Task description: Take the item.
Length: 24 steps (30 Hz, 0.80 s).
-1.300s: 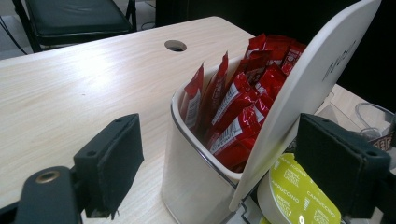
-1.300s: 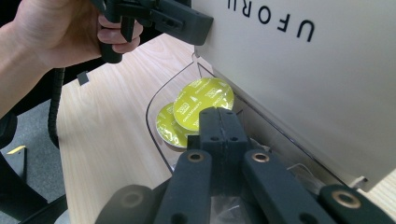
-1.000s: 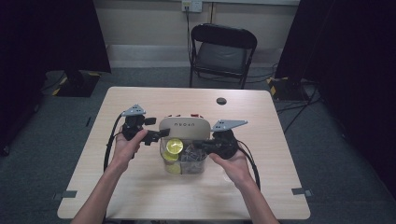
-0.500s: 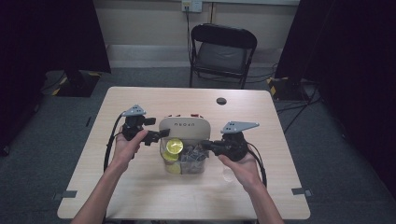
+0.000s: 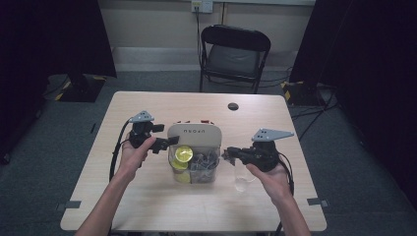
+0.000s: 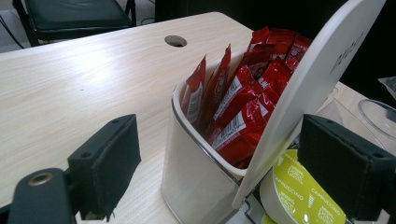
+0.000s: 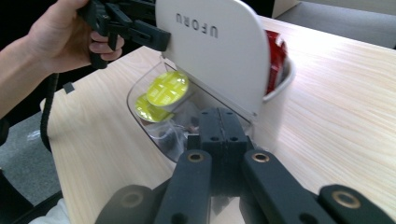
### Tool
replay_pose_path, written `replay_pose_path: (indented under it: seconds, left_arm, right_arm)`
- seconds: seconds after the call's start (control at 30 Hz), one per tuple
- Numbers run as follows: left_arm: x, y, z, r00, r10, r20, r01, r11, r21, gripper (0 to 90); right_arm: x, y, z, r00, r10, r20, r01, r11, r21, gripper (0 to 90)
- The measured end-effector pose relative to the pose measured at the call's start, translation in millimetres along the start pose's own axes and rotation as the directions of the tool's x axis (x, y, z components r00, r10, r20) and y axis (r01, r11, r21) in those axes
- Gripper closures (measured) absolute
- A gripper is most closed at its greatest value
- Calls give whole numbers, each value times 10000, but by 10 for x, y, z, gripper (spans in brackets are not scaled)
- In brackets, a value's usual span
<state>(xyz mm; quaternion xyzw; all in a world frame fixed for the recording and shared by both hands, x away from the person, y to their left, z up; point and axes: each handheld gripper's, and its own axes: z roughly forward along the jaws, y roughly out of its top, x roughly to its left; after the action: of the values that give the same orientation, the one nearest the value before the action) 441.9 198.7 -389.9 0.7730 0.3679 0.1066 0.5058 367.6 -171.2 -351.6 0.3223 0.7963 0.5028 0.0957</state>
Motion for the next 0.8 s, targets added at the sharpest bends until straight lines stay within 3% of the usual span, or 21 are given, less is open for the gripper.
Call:
replay_pose_path:
  seconds: [0.33, 0.8]
  left_arm:
    - [-9, 0, 9, 10000, 25, 0, -25, 10000, 61, 127]
    - [-4, 2, 16, 10000, 50, 47, -51, 9999, 100, 127]
  right_arm:
    - [-93, -88, -204, 9991, 172, 380, -165, 9997, -200, 900]
    - [-205, -263, -304, 9961, 489, 737, -484, 9988, -90, 900]
